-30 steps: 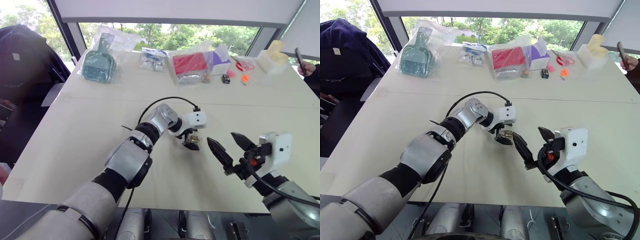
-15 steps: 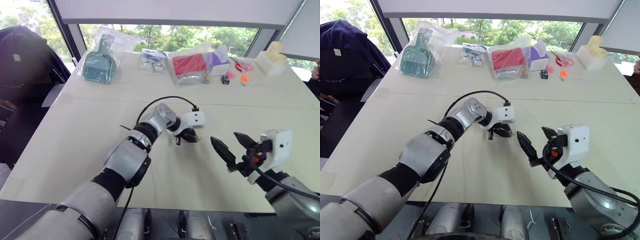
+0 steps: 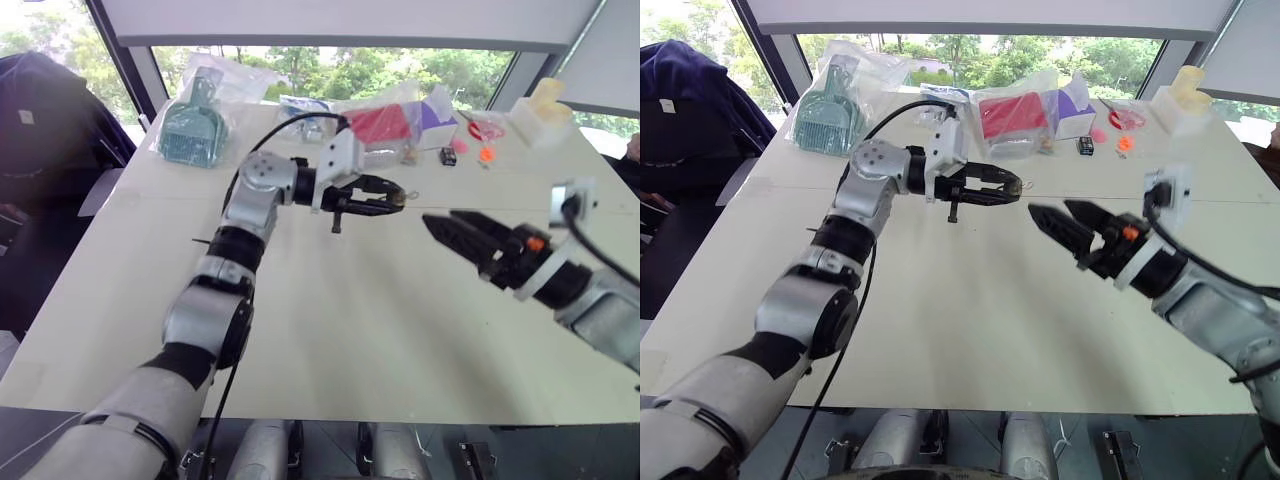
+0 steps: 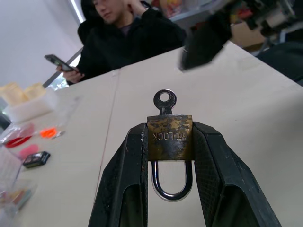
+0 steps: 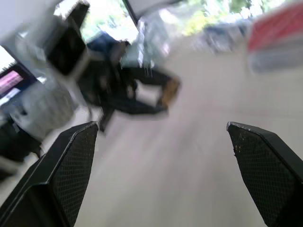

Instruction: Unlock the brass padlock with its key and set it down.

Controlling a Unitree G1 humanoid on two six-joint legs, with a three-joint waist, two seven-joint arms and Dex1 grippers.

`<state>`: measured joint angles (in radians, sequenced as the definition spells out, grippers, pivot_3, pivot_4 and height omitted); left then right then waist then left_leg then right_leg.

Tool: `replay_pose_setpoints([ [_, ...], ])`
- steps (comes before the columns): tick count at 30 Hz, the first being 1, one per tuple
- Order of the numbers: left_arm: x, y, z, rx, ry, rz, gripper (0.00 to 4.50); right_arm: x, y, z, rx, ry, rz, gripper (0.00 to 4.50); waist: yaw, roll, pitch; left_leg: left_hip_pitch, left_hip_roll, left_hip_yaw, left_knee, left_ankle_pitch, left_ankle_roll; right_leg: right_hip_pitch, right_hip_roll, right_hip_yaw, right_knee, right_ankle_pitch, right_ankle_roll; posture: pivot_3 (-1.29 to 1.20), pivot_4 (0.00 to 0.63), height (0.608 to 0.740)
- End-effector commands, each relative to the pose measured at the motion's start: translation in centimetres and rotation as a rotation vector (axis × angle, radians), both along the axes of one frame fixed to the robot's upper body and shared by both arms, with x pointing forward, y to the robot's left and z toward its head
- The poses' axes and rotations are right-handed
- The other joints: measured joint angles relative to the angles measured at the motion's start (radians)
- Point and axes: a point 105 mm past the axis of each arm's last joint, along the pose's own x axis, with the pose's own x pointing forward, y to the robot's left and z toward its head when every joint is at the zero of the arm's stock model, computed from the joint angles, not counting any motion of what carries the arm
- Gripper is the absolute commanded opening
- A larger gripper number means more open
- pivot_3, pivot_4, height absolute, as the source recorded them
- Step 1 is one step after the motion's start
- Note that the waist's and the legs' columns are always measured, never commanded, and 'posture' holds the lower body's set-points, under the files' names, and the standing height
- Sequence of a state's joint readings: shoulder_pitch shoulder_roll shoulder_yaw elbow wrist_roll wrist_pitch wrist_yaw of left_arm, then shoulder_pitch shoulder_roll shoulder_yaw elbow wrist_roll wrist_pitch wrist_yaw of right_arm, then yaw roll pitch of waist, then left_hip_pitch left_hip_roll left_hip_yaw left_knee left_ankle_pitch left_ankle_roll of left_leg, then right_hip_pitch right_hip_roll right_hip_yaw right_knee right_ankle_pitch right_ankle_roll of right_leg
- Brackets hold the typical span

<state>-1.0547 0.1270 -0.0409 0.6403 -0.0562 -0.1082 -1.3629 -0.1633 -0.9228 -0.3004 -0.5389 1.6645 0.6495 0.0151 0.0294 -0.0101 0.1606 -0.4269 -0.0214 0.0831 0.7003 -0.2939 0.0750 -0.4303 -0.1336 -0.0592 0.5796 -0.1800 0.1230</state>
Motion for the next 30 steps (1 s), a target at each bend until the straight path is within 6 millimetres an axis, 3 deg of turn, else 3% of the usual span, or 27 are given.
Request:
replay_pose_setpoints([
  [1,-1.9,0.1,2.2,-0.025,-0.174,0.022,0.73,0.7,1.0,0.6,0.056,0.004,0.058,4.50,0.002,0.000,0.000,0.000,0.000,0.000,0.000,0.000,0.000,0.000,0.000,0.000,0.000,0.000,0.000,0.00,0.150,0.735],
  [7,-3.2,0.0,2.8,-0.055,-0.252,0.066,0.73,1.2,2.3,0.1,0.065,0.034,0.116,4.50,0.011,0.001,0.000,0.000,-0.001,0.000,0.000,0.000,0.000,0.000,-0.001,0.000,0.000,0.001,-0.003,0.00,0.150,0.735],
  [12,-3.6,0.0,2.5,-0.049,-0.266,0.056,0.73,1.6,2.3,0.0,0.094,0.041,0.109,4.50,0.008,0.001,0.000,0.000,-0.001,0.001,0.000,0.000,0.000,0.000,0.000,-0.001,0.000,0.002,-0.003,0.00,0.150,0.735],
  [15,-3.7,0.0,2.5,-0.049,-0.269,0.056,0.73,1.6,2.3,0.3,0.138,0.030,0.114,3.64,0.008,0.001,0.000,0.000,-0.001,0.001,0.000,0.000,0.000,0.000,0.001,-0.001,0.000,0.002,-0.003,0.00,0.150,0.735],
  [22,-3.3,0.5,2.5,-0.045,-0.287,0.075,0.73,1.2,2.2,0.3,0.166,0.045,0.112,0.03,0.009,0.002,0.000,0.000,-0.001,0.001,0.000,0.000,0.000,0.000,0.002,-0.001,0.000,0.002,-0.003,0.00,0.150,0.735],
  [25,-3.2,0.7,2.5,-0.044,-0.303,0.078,0.73,1.2,2.1,0.0,0.154,0.053,0.099,0.03,0.007,0.002,0.000,0.000,-0.001,0.001,0.000,0.000,0.000,0.000,0.002,-0.001,0.000,0.002,-0.003,0.00,0.150,0.735],
  [28,-3.4,0.8,2.5,-0.043,-0.347,0.081,0.73,1.2,2.2,-0.3,0.143,0.060,0.097,0.80,0.008,0.002,0.000,0.000,-0.001,0.001,0.000,0.000,0.000,0.000,0.002,-0.001,0.000,0.002,-0.003,0.00,0.150,0.735],
  [30,-3.4,0.7,2.6,-0.048,-0.361,0.083,0.73,1.2,2.2,-0.4,0.141,0.062,0.096,1.92,0.008,0.002,0.000,0.000,-0.001,0.001,0.000,0.000,0.000,0.000,0.002,-0.001,0.000,0.002,-0.003,0.00,0.150,0.735],
])
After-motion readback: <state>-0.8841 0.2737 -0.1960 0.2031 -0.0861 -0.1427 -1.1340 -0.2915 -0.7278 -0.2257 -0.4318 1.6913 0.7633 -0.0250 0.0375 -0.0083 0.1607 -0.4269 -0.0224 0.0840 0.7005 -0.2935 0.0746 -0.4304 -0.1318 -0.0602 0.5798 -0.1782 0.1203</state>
